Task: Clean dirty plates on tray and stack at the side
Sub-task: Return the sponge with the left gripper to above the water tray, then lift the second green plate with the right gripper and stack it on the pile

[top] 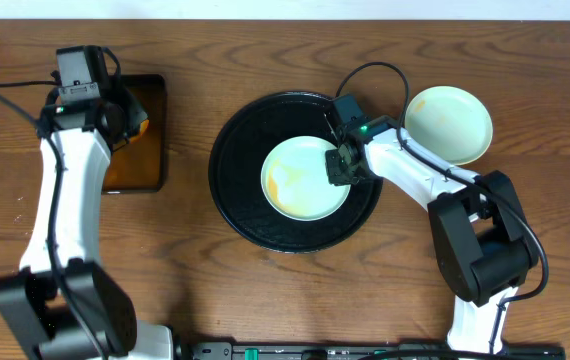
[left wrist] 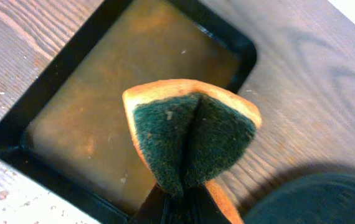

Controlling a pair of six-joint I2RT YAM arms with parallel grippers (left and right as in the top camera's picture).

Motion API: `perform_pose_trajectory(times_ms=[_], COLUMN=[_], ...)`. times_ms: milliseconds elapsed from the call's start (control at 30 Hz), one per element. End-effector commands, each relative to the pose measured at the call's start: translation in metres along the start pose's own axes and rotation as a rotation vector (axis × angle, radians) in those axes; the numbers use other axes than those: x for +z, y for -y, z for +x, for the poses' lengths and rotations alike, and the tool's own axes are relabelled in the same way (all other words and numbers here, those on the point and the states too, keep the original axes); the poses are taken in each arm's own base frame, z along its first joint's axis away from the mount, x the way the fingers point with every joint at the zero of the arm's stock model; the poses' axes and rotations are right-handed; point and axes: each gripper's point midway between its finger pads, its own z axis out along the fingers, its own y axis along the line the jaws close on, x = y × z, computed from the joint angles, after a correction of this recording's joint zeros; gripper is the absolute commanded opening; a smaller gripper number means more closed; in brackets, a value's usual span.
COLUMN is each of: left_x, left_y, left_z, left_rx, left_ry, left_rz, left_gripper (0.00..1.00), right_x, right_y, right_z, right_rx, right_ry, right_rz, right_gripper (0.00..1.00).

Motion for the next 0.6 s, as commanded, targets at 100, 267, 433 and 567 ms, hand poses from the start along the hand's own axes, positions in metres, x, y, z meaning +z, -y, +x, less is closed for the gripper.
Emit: perform_pose_trajectory(times_ms=[100, 267, 433, 567], left_x=[0.055, 0.07, 0.071, 0.071], left_y=[-0.032, -0.05, -0.053, -0.053], left_z=[0.018, 0.028, 0.028, 0.028], left_rx=[-0.039, -0.062, -0.069, -0.069], left_ry=[-0.118, -0.173, -0.174, -0.175], left_rz=[-0.094, -0.135, -0.14, -0.14], left_gripper=[0.08, 0.08, 0.08, 0.08], right_x=[0.023, 0.007, -0.038, -0.072], right_y=[-0.003, 0.002, 0.013, 0.016], right_z=[0.013, -0.004, -0.038, -0.056], right_rx=[0.002, 0.001, -0.05, -0.132], right_ry=[-0.065, -0.003, 0.128, 0.229], right_rz=[-0.007, 0.035, 0.156, 0.292], right_gripper=[0.01, 0.01, 0.01, 0.01])
